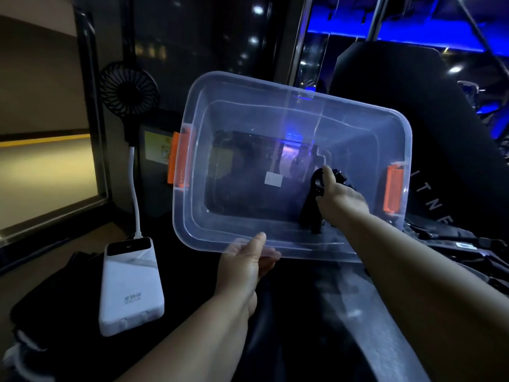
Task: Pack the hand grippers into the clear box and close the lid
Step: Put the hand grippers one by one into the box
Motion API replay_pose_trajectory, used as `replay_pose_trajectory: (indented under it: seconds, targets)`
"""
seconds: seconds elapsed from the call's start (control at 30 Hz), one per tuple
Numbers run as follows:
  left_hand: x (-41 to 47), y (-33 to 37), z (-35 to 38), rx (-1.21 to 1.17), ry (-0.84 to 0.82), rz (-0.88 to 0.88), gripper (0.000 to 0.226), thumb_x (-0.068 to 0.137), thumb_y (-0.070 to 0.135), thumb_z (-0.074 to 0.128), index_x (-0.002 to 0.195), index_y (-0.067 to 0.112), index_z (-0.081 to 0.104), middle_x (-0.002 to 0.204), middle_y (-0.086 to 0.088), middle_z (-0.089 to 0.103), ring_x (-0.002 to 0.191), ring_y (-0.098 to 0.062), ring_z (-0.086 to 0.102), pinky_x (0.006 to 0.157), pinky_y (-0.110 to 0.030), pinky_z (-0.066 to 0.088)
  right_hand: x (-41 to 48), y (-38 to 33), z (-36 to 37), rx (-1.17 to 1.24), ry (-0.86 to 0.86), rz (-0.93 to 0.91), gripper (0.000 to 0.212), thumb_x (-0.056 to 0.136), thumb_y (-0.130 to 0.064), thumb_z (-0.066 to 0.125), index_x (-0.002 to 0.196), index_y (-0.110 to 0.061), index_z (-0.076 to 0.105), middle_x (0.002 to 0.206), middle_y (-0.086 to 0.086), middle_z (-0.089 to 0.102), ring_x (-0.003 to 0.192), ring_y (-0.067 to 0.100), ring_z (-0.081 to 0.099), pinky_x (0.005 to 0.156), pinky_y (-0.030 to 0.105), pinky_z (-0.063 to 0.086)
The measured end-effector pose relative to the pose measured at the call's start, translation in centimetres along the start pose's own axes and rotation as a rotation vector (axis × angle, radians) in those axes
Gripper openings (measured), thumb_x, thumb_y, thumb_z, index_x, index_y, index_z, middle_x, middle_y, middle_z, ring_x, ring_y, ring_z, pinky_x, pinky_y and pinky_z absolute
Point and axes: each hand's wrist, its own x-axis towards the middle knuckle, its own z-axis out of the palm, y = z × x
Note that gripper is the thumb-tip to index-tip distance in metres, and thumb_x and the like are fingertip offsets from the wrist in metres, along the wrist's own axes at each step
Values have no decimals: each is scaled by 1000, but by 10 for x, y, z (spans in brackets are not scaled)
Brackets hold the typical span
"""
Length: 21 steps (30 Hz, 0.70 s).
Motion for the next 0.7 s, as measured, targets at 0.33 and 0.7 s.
replay_pose_trajectory:
  seconds: [0.33,0.7]
  targets:
    - [-1,3,2,-19,15,-17,11,91,14,60,87,6,54,61,-10,66,59,-17,67,58,-21,55,25,5,5,-70,-21,24,68,92,-33,51,148,-35,13,125,16,58,111,38,56,81,39,42]
    - [-4,4,3,-13,22,-16,12,91,15,61,86,6,54,60,-9,66,58,-16,67,59,-21,55,30,8,7,-149,135,1,45,87,-41,59,123,-20,44,113,14,62,104,38,59,72,37,42]
